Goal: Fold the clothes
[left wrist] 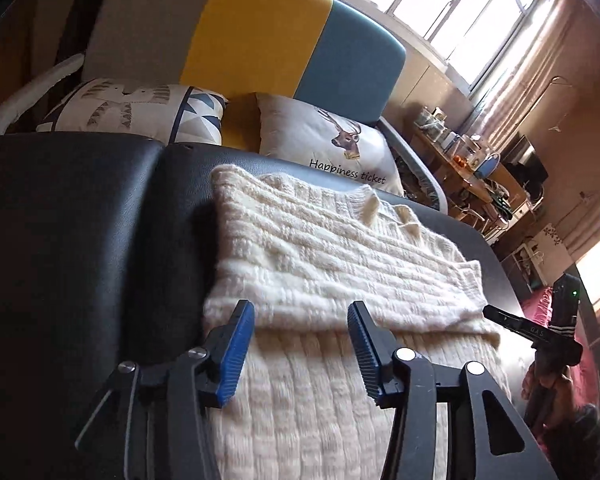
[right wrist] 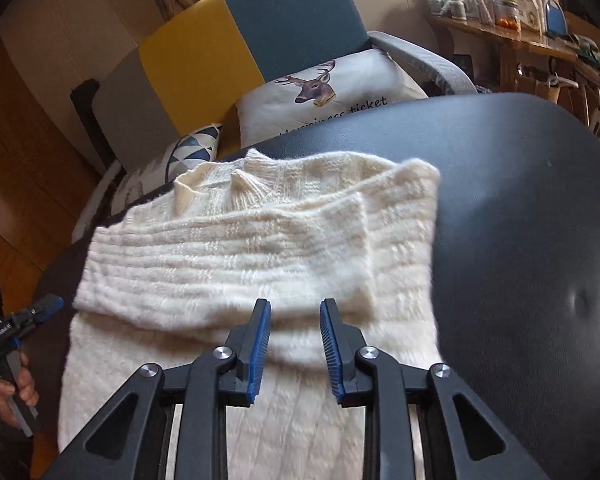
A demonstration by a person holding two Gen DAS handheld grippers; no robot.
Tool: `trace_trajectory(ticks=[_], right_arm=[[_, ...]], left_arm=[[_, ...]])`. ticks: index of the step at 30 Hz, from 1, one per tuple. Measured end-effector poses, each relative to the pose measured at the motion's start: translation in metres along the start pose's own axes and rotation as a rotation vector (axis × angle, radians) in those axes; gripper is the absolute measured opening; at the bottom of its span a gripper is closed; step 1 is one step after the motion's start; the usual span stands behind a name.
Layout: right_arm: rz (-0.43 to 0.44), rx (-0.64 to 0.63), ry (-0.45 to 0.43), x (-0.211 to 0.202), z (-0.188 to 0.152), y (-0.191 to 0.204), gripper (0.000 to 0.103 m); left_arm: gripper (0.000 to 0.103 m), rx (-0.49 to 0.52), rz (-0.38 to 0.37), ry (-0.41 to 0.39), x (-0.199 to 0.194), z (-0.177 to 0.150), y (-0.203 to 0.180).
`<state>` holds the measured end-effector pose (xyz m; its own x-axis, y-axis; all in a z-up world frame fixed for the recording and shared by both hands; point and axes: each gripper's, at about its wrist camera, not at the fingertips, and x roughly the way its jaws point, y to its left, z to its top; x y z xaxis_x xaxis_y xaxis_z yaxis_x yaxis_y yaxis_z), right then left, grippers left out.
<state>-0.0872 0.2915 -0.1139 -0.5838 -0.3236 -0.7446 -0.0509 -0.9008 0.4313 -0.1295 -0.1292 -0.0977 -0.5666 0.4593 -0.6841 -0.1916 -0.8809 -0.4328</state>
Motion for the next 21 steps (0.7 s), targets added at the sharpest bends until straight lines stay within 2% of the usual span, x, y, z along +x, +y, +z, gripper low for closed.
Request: trace_trajectory(ticks=[6,10,16,18,21], right_arm=[[0.134,0.214,0.103,-0.065,-0.075,-0.072,0.029],[0.199,0.321,0.183,-0.084,-0.126,-0.105,0.031],[0.412,0.392,0.238,-0.083,-0.163,-0.110,0.031],[0.477,0.392,0.260,-0.074,-0.168,-0.104,0.031],[0.530,0.385,0.263,-0.061,-0.167,-0.094,0.031]], left_arm=[[0.057,-0.061,-0.037,0.017,-0.050,-0.060,0.018],[0.060,-0.099,-0.055,0.032,-0.076,-0.098,0.027],[0.064,-0.068,-0.052,0.081,-0.088,-0.135,0.024],[0.065,-0.062,-0.052,0.099,-0.089,-0.144,0.023],[0.066,-0.058,-0.052,0.112,-0.090,-0.153,0.023]])
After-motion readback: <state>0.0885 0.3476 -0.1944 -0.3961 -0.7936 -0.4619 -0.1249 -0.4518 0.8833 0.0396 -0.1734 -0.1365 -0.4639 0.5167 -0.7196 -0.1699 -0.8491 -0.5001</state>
